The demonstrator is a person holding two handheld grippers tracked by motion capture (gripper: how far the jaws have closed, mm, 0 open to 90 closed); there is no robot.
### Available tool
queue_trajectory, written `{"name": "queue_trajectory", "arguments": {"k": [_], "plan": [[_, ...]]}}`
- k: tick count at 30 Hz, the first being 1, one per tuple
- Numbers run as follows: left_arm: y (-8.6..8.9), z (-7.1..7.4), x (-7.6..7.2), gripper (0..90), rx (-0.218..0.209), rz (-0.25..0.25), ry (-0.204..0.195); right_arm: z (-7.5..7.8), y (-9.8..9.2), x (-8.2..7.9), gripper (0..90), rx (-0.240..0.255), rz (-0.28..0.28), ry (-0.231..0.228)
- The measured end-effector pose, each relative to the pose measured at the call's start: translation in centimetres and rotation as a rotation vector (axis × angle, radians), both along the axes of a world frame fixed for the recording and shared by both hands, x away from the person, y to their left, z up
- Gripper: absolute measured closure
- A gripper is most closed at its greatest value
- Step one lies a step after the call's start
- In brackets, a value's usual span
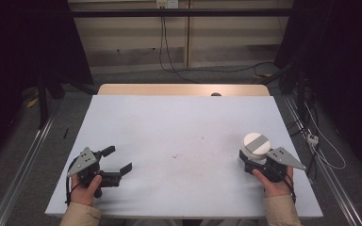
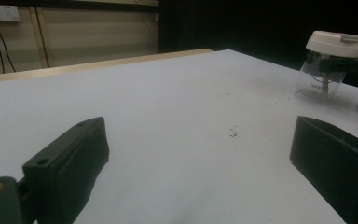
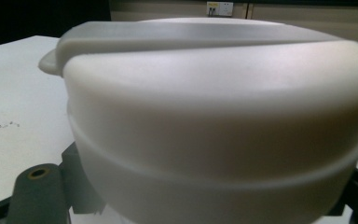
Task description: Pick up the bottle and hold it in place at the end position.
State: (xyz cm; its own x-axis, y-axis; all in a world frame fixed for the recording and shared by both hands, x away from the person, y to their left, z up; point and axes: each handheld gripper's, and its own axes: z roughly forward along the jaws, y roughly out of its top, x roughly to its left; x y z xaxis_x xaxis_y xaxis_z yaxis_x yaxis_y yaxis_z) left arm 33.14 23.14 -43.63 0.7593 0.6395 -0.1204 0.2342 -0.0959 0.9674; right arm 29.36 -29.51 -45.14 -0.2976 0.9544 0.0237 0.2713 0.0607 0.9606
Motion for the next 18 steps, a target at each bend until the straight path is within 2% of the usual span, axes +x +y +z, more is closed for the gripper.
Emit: {"name": "queue_trajectory", "arguments": {"k": [18], "plan": [[-0.1,0.0,0.0,4.0,0.002,-0.002,-0.004,0.7,2.1,1.1,18.3,0.009,0.059,-0.021]]}}
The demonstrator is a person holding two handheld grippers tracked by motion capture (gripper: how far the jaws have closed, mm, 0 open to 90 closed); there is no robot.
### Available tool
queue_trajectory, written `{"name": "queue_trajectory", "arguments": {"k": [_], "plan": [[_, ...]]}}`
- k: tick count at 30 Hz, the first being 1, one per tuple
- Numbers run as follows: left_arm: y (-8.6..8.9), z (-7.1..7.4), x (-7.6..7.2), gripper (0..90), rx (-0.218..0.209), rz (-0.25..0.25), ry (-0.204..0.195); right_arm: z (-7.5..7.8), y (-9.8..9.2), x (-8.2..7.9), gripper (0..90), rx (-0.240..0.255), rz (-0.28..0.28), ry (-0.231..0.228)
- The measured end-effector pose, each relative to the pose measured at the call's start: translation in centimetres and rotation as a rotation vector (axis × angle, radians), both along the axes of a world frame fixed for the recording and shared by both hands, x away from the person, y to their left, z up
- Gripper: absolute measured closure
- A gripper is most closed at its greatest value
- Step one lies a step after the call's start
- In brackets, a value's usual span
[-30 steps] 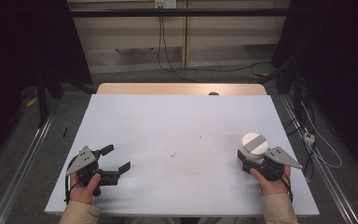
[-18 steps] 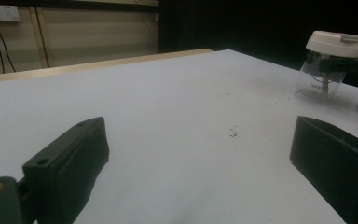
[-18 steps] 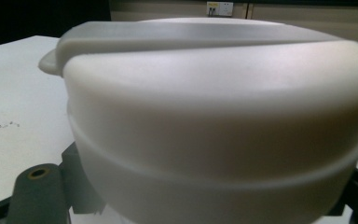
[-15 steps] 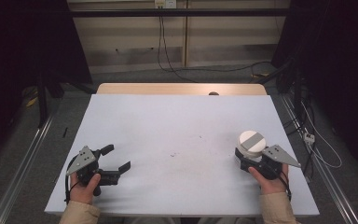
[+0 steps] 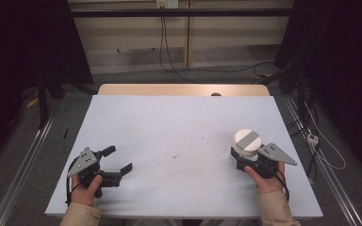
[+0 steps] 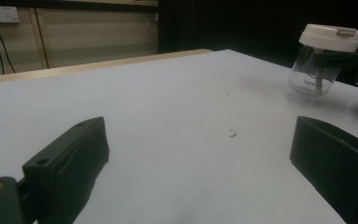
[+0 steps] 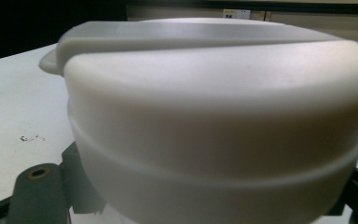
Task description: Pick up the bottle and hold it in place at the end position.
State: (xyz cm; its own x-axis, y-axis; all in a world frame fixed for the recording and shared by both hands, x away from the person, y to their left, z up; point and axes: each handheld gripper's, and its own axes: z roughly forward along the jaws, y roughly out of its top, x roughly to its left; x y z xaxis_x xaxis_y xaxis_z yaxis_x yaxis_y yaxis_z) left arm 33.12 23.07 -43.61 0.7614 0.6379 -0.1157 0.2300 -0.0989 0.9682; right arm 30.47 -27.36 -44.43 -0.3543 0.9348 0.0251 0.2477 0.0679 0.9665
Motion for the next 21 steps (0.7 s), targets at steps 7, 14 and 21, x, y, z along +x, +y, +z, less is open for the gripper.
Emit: {"name": "queue_trajectory", "arguments": {"k": [7,14,21], "plan": [[0.0,0.0,0.0,4.0,-0.003,0.001,0.003,0.2,0.7,0.4,18.4,-0.002,0.015,-0.002],[-0.1,0.0,0.0,4.0,-0.002,-0.004,0.003,0.4,1.3,0.9,18.4,-0.004,0.025,-0.003],[-0.2,0.0,0.0,4.0,-0.007,-0.002,0.004,0.5,2.2,1.5,18.4,-0.001,0.048,-0.001]]}}
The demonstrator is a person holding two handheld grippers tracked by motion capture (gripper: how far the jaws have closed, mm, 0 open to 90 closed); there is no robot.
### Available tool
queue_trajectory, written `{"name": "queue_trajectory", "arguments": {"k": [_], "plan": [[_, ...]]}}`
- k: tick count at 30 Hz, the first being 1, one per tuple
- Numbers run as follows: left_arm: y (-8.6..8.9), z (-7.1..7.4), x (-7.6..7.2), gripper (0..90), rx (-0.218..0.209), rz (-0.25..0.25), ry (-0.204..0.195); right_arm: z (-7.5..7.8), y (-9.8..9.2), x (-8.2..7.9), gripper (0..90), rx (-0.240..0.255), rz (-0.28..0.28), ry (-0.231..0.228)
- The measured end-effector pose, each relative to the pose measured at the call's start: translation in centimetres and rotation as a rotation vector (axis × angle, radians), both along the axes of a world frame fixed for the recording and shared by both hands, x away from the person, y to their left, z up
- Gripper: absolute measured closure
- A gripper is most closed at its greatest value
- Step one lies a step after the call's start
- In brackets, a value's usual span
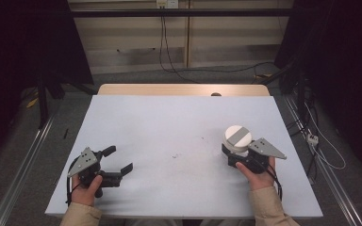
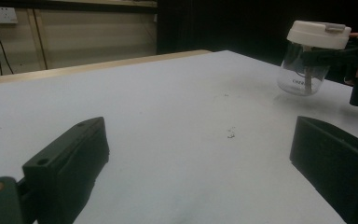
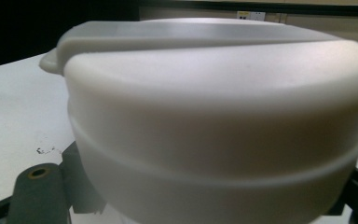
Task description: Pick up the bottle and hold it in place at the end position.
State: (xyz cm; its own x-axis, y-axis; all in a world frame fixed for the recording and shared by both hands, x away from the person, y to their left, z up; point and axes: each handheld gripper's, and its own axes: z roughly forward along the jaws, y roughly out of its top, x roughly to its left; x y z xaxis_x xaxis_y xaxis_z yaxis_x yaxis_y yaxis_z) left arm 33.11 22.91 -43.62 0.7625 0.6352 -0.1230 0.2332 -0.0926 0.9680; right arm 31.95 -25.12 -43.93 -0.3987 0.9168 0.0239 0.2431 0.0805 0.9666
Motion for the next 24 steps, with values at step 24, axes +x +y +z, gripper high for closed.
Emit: {"name": "queue_trajectory", "arguments": {"k": [24], "plan": [[0.0,0.0,-0.1,4.0,0.001,-0.001,-0.002,0.3,1.3,0.8,18.4,0.000,0.028,-0.003]]}}
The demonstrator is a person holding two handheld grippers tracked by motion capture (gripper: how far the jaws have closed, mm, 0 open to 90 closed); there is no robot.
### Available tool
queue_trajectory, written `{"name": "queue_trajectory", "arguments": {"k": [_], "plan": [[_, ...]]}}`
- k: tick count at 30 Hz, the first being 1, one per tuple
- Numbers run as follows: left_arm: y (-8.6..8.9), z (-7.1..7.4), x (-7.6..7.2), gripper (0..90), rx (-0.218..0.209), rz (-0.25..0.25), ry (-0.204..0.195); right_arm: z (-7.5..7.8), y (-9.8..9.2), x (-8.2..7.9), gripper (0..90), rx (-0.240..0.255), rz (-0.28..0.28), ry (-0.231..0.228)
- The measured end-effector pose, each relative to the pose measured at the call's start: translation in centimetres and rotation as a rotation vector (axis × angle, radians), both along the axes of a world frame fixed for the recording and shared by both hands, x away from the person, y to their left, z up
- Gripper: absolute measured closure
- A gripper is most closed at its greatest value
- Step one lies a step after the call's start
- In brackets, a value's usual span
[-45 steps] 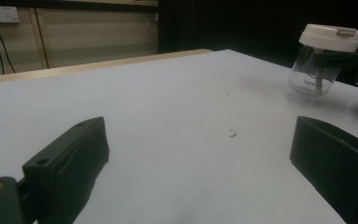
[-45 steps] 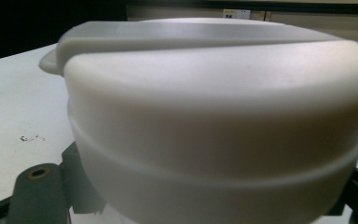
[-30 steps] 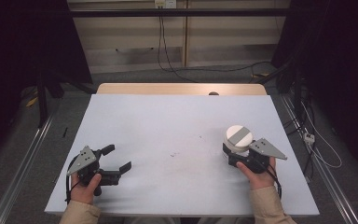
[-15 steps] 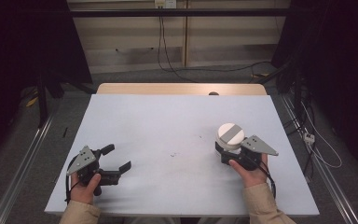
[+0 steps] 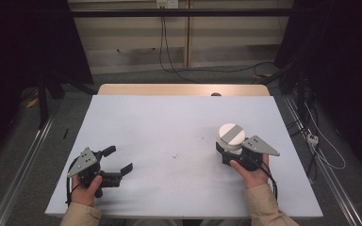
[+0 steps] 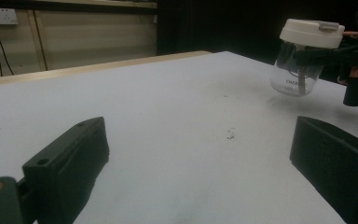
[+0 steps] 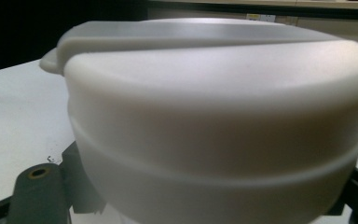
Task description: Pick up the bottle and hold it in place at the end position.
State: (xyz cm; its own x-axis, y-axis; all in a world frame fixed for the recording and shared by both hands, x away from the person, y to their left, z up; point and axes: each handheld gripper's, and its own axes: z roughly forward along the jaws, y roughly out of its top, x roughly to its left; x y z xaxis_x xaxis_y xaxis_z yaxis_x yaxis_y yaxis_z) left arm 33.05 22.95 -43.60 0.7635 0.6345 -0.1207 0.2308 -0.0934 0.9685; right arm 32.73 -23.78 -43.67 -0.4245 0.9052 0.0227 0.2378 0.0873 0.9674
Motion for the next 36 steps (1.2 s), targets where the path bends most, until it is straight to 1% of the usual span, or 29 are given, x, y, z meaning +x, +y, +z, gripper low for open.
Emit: {"name": "queue_trajectory", "arguments": {"k": [4,5,11,13,15,21,23,29,31,36], "plan": [[0.0,0.0,0.1,4.0,-0.004,0.000,-0.005,-0.1,0.1,0.2,18.4,-0.003,0.005,0.005],[0.0,0.0,0.1,4.0,0.001,0.001,-0.003,-0.1,0.2,0.3,18.4,-0.004,0.004,0.005],[0.1,0.1,-0.1,3.9,-0.003,0.001,-0.004,0.1,0.8,0.7,18.4,0.003,0.011,0.006],[0.0,0.0,0.0,4.0,0.000,-0.002,-0.005,0.1,1.0,0.7,18.4,-0.005,0.016,0.006],[-0.1,0.0,0.0,4.0,-0.004,0.001,-0.001,0.0,1.1,0.9,18.4,0.001,0.019,0.007],[0.0,0.0,0.0,4.0,0.002,-0.002,-0.005,0.0,1.6,1.3,18.4,-0.004,0.025,0.009],[-0.1,0.0,0.0,4.0,-0.001,-0.001,-0.004,0.1,1.7,1.5,18.4,0.002,0.028,0.007],[-0.1,0.0,0.0,4.0,0.007,-0.005,-0.004,0.1,2.3,2.1,18.4,0.002,0.033,0.010],[-0.1,0.0,0.0,4.0,0.002,-0.005,-0.002,0.0,2.5,2.3,18.5,0.000,0.038,0.012],[0.0,-0.1,0.1,4.0,0.004,-0.005,0.001,0.0,3.1,2.8,18.4,-0.005,0.047,0.014]]}}
